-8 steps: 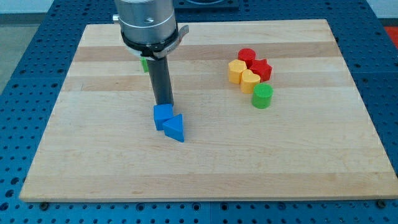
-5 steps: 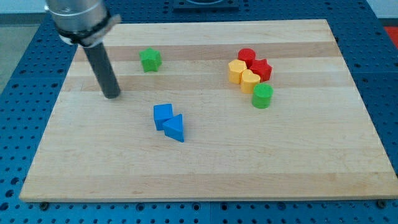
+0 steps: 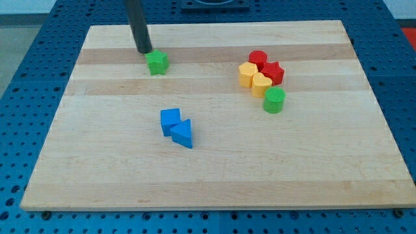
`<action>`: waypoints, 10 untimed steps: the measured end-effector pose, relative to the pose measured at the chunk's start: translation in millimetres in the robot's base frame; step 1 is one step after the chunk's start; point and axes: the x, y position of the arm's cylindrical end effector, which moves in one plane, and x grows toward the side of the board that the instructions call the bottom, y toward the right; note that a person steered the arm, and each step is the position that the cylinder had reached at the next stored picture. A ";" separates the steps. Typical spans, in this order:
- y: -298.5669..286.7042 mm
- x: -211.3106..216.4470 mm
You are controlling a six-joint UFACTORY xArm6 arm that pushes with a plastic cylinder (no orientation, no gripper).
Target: Push the green star closer to the blue cube
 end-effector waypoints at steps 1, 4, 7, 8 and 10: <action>11.4 5.1; 16.0 67.9; 37.5 87.8; 54.3 87.0; 56.4 100.2</action>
